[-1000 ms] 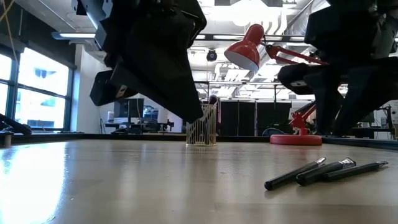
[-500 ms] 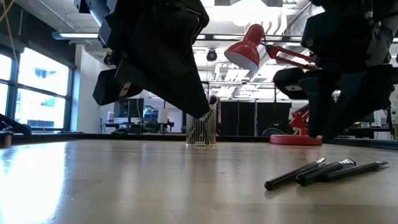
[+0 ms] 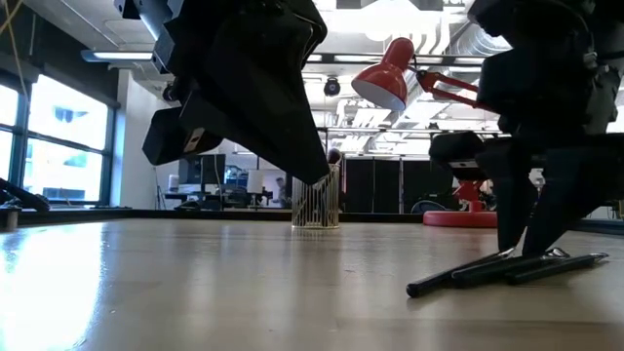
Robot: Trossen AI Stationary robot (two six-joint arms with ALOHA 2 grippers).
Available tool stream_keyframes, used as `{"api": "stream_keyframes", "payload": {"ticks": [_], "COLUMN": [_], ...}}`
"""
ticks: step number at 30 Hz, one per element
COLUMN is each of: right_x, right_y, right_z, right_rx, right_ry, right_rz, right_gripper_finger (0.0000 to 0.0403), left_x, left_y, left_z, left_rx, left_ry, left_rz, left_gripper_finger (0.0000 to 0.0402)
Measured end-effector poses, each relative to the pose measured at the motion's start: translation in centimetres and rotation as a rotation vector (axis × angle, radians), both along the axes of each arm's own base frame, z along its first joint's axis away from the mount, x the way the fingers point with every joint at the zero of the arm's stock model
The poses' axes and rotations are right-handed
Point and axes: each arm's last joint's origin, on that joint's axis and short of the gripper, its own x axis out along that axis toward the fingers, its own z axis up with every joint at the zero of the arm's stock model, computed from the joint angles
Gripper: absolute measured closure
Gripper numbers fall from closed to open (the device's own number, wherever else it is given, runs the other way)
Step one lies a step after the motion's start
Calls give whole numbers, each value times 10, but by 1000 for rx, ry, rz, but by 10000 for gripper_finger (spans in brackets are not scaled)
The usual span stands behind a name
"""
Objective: Pick & Place Makeup Brushes
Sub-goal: Put the eyeshadow brush into the makeup brush holder
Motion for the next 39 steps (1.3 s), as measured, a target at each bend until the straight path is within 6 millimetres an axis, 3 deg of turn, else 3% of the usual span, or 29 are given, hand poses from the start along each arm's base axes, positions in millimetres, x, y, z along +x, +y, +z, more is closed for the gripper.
{"api": "stream_keyframes", "payload": {"ticks": [6, 17, 23, 28, 33, 39], "right_x": [0, -6, -14, -1, 18, 42], "right_y": [0, -15, -26, -24, -23, -23], "right_z": [-1, 14, 36, 70, 105, 128], "right_rx": [2, 72, 96, 41, -36, -114], "right_ry": [8, 53, 130, 189, 241, 281], "right_rz": [0, -227, -309, -324, -364, -403], "right_gripper_finger": [397, 401, 402, 402, 403, 403], "left_x": [0, 9, 18, 30, 40, 47], "left_y": [0, 10, 18, 37, 64, 89], "left_z": [0, 4, 10, 19, 41, 55], "left_rx": [-4, 72, 223, 350, 469, 590], "left_ry": [-2, -78, -167, -133, -1, 49], "left_rz": [2, 32, -59, -247, -350, -398], "left_gripper_finger": [401, 389, 308, 251, 235, 234]}}
